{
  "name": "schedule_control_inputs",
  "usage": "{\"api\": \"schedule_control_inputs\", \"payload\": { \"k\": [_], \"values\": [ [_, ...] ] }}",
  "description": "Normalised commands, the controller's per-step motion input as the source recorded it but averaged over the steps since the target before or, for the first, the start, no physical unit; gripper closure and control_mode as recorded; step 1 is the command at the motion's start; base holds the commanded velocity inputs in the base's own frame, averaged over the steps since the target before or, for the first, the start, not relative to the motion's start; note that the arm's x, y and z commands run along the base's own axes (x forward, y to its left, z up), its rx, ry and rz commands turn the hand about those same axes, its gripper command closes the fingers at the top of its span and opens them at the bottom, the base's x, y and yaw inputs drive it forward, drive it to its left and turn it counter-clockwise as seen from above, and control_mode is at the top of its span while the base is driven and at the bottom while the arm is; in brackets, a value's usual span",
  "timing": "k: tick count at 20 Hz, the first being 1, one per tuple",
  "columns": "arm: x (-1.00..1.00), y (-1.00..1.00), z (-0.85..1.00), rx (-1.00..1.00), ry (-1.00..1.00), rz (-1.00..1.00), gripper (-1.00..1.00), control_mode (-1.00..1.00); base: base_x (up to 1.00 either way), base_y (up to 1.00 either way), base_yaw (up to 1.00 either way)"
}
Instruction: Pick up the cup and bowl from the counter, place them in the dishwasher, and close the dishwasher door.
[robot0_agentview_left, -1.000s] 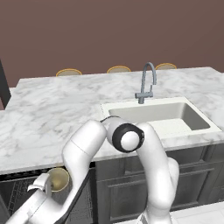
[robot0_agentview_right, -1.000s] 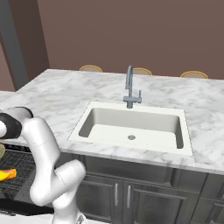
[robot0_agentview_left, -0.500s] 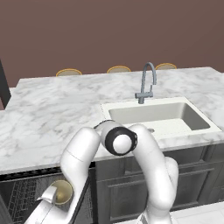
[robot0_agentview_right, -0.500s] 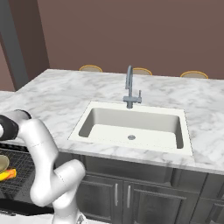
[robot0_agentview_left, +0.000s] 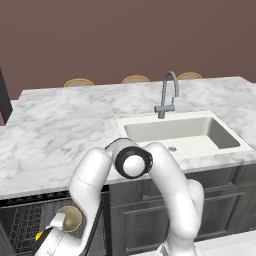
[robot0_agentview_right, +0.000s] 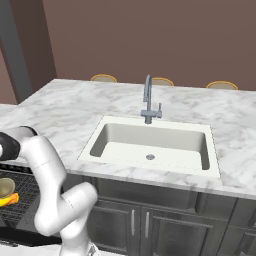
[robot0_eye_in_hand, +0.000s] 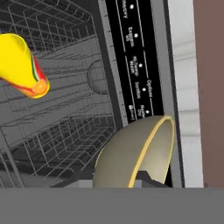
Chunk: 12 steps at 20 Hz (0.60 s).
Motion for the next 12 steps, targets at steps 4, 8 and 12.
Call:
{"api": "schedule_control_inputs", "payload": {
  "k": [4, 8, 12],
  "values": [
    [0.38, 0.0, -0.35, 0.0, 0.05, 0.09, 1.0, -1.0, 0.0, 0.0, 0.0],
    [0.31, 0.0, -0.4, 0.0, 0.07, 0.08, 1.0, -1.0, 0.0, 0.0, 0.0],
    [0.22, 0.0, -0.47, 0.0, 0.11, 0.08, 1.0, -1.0, 0.0, 0.0, 0.0]
  ]
}}
